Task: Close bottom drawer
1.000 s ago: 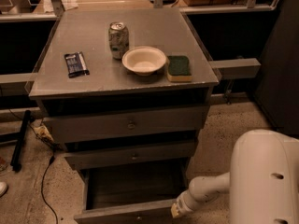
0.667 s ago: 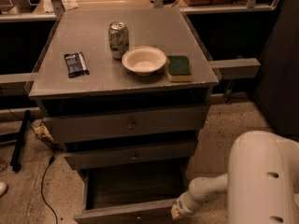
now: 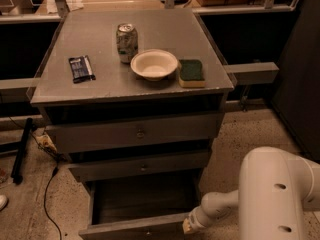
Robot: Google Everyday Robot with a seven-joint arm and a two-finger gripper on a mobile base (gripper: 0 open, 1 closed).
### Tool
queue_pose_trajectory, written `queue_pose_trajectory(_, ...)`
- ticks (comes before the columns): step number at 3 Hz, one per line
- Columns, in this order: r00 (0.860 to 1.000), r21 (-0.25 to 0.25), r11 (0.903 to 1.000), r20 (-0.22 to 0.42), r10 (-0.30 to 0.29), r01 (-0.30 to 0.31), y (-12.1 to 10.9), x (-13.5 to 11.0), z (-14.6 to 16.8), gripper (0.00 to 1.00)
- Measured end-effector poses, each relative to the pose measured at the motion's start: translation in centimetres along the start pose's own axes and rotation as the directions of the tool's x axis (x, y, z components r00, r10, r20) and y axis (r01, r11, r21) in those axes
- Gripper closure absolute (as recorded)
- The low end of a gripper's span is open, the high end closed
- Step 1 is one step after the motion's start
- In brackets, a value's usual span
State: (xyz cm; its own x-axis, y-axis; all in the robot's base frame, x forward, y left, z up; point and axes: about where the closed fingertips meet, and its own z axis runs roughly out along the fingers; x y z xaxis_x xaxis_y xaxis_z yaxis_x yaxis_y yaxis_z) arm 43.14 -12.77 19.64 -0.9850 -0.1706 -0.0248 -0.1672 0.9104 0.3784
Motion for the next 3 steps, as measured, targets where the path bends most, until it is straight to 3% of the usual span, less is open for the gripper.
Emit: queue_pose_trajectory(3, 1.0, 0.003, 1.0, -0.011, -0.002, 0.002, 0.9, -1.6, 4.4, 1.0)
